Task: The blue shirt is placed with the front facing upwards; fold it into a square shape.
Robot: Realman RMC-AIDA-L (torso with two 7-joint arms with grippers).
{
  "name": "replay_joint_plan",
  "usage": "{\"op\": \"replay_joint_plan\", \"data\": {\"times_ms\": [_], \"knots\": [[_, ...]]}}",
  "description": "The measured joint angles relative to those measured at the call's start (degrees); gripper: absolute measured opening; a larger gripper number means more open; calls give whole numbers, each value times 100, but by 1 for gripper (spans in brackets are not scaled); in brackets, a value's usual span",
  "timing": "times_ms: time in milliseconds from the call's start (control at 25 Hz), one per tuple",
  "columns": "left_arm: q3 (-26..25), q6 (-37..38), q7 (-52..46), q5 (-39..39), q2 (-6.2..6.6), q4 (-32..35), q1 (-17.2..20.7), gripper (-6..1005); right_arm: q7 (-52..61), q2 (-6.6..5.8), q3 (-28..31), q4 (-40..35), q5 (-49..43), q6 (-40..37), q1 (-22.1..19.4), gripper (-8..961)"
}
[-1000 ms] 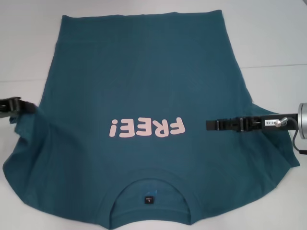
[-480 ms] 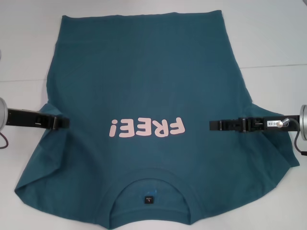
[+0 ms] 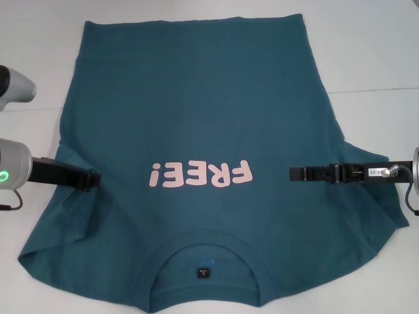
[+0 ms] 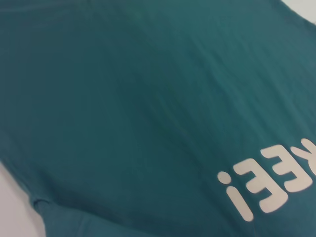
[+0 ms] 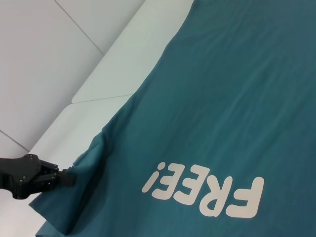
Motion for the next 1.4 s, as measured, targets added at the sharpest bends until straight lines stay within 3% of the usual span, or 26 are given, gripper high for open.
{"op": "replay_joint_plan", "data": {"times_ms": [320,480,720,840,920,1040,1160,1240,1400], "knots": [[172,35,212,2,-160,424,92,30,1,-7,11,-1,0,53,-34,594],[235,55,442,6,-317,623,123,188,-8,-8,24,8,0,88,-38,594],[84,-64,223,-33,-325,648,122,372,-6,-2,26,16,1,113,-38,594],[-372,-143,-209,-17,-241,616,104,458,-8,0,26,17,1,124,-38,595],[-771,-150,-791,-16,-105,470,73,458,-12,1,26,17,0,129,-38,595],[-1274,-113,-1795,-87,193,71,14,457,-18,0,26,17,0,141,-38,595],[-1457,-52,-2505,-181,475,-582,-40,456,-21,-1,26,17,0,144,-35,595],[-1529,-91,-2664,-193,526,-836,-68,454,-26,0,26,17,0,147,-30,595],[-1619,-384,-2700,-194,491,-1086,-86,451,-37,12,26,17,-12,150,-7,594]]}}
